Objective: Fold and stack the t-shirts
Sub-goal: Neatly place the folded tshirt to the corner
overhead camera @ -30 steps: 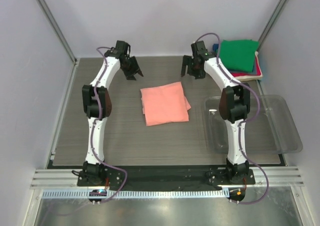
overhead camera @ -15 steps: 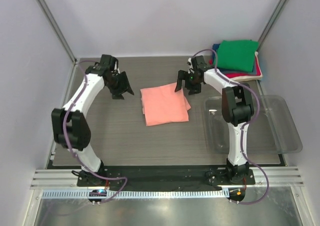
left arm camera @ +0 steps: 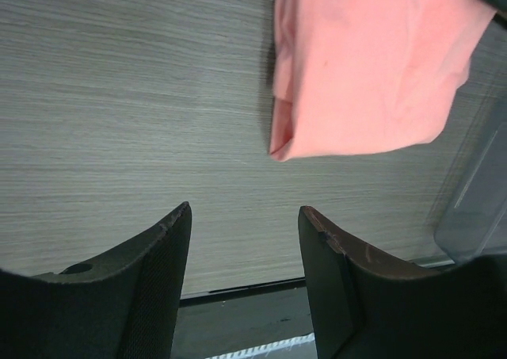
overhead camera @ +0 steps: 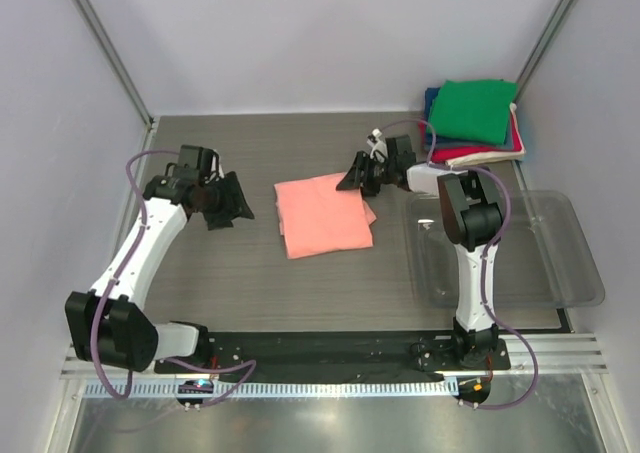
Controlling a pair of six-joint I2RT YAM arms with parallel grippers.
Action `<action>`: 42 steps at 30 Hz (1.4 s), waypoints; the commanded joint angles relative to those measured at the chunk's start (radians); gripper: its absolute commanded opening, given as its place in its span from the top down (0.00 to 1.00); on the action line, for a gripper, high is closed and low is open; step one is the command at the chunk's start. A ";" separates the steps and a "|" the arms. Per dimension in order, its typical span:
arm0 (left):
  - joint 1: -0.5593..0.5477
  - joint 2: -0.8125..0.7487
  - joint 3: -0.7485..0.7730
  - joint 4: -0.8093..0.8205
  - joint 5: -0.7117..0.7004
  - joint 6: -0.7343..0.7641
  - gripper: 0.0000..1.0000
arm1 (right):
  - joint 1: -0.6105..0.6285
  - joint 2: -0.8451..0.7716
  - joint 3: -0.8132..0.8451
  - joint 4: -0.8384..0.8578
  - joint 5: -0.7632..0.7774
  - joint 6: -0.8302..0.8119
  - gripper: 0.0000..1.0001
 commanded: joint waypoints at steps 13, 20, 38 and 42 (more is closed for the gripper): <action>0.002 -0.182 -0.131 0.022 -0.059 0.070 0.43 | 0.028 -0.019 -0.069 -0.020 -0.148 0.043 0.99; 0.002 -0.339 -0.231 0.048 -0.147 0.096 0.43 | -0.058 -0.108 0.244 -0.383 0.026 -0.163 0.99; 0.002 -0.474 -0.306 0.111 -0.214 0.070 0.42 | -0.227 -0.125 0.916 -0.813 0.340 -0.493 0.99; 0.000 -0.460 -0.306 0.111 -0.211 0.068 0.42 | -0.252 -0.146 1.004 -0.828 0.333 -0.531 0.99</action>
